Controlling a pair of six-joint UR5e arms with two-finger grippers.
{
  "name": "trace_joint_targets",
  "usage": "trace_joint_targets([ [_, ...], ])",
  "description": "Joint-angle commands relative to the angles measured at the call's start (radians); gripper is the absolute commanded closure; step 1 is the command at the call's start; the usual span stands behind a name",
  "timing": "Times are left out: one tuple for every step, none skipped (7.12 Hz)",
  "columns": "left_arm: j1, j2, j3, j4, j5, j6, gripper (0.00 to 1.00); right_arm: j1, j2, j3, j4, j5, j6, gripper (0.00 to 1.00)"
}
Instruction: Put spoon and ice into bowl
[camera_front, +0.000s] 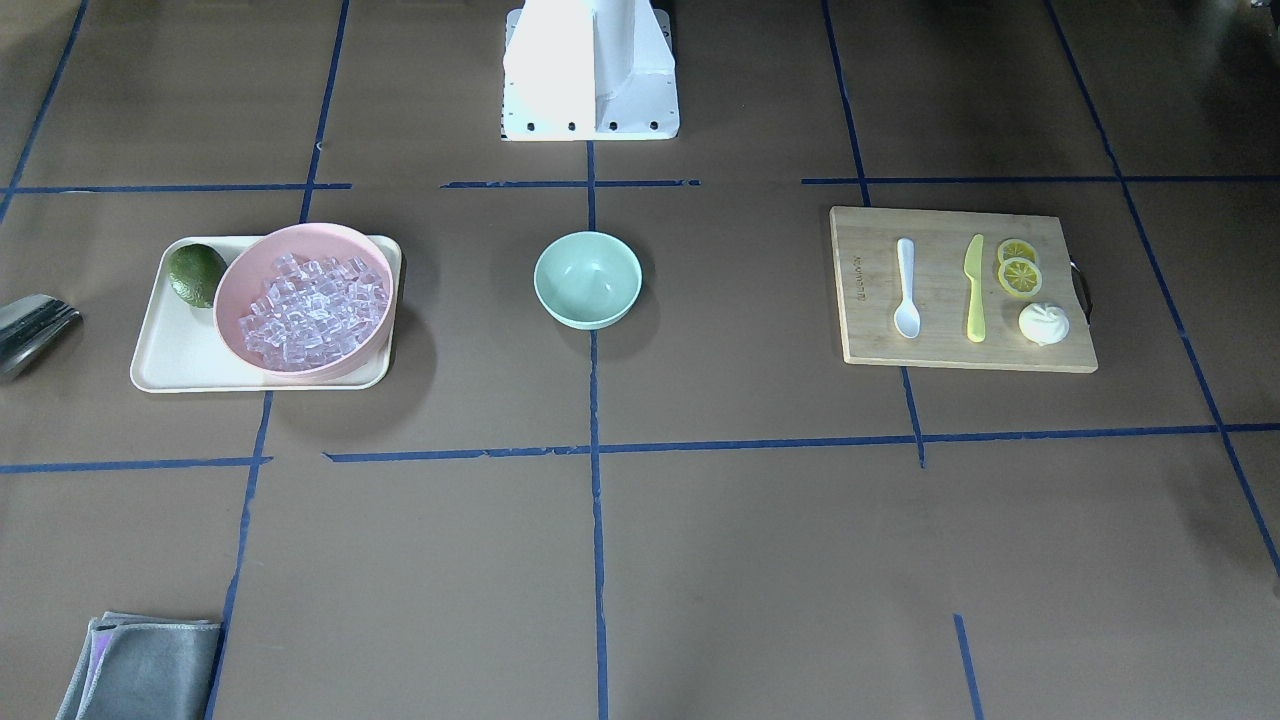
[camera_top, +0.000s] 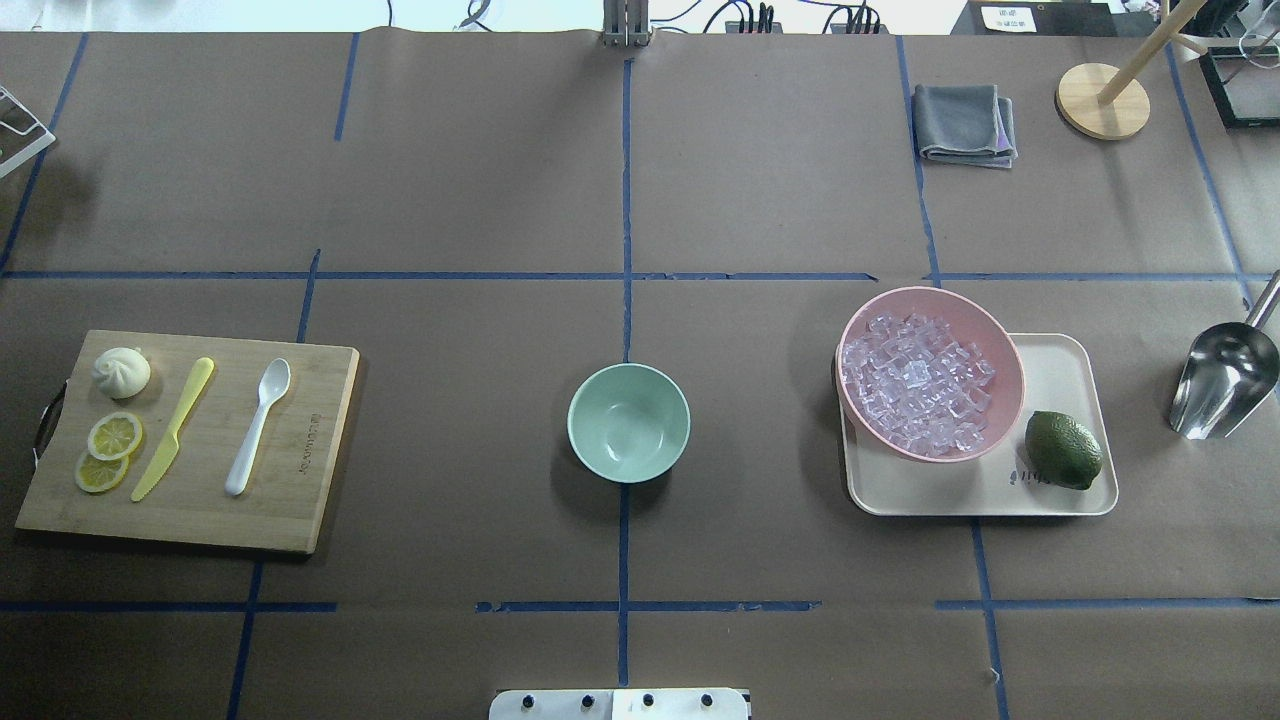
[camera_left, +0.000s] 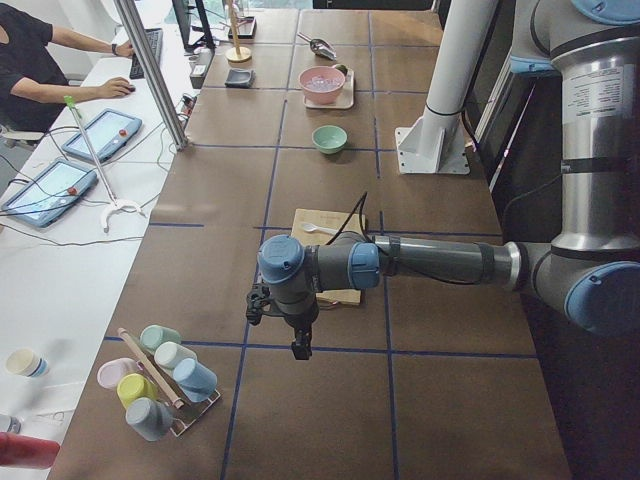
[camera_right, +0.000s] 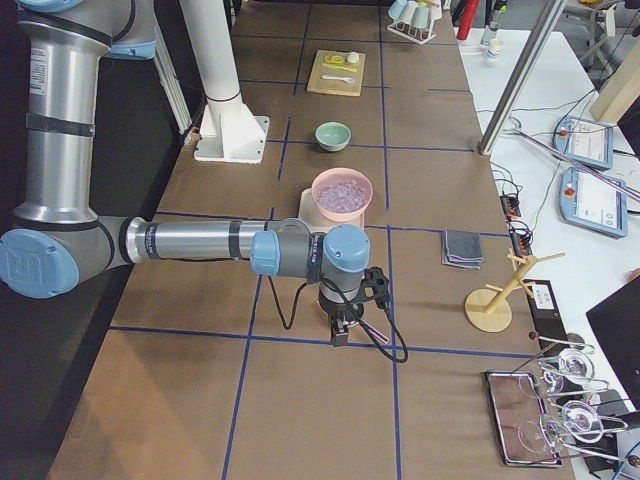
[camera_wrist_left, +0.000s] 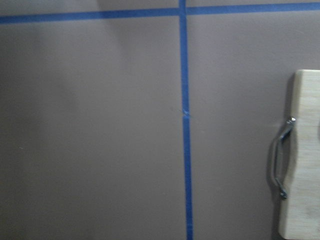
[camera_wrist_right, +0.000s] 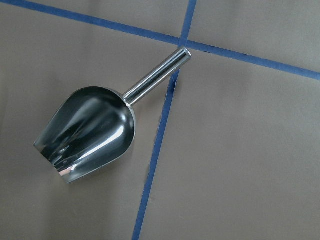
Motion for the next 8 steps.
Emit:
trace_joint_targets([
  [0.0,-0.001,-0.017,0.009,-0.004,0.002,0.0,0.0,0.0,0.006,0.0,-0.006,-0.001,0.0],
  [0.0,0.001,-0.029,0.004,-0.009,0.002,0.0,0.0,0.0,0.006,0.0,-0.004,-0.001,0.0],
  [-0.002,0.004,-0.029,0.004,-0.009,0.002,0.0,0.0,0.0,0.005,0.0,0.005,0.001,0.0],
  [0.0,0.007,-0.032,0.003,-0.006,-0.001,0.0,0.0,-0.012,0.011,0.001,0.005,0.002,0.0],
  [0.0,0.005,-0.043,0.004,-0.01,-0.001,0.0,0.0,-0.012,0.011,0.001,0.007,0.002,0.0],
  [-0.002,0.007,-0.044,0.001,-0.039,0.001,0.0,0.0,-0.014,0.015,0.001,0.011,0.004,0.0],
  [-0.002,0.013,-0.026,0.001,-0.07,0.01,0.0,0.0,-0.023,0.017,0.001,0.014,0.007,0.0],
  [0.003,0.025,-0.046,-0.002,-0.135,0.011,0.0,-0.001,-0.023,0.018,0.001,0.014,0.01,0.0],
])
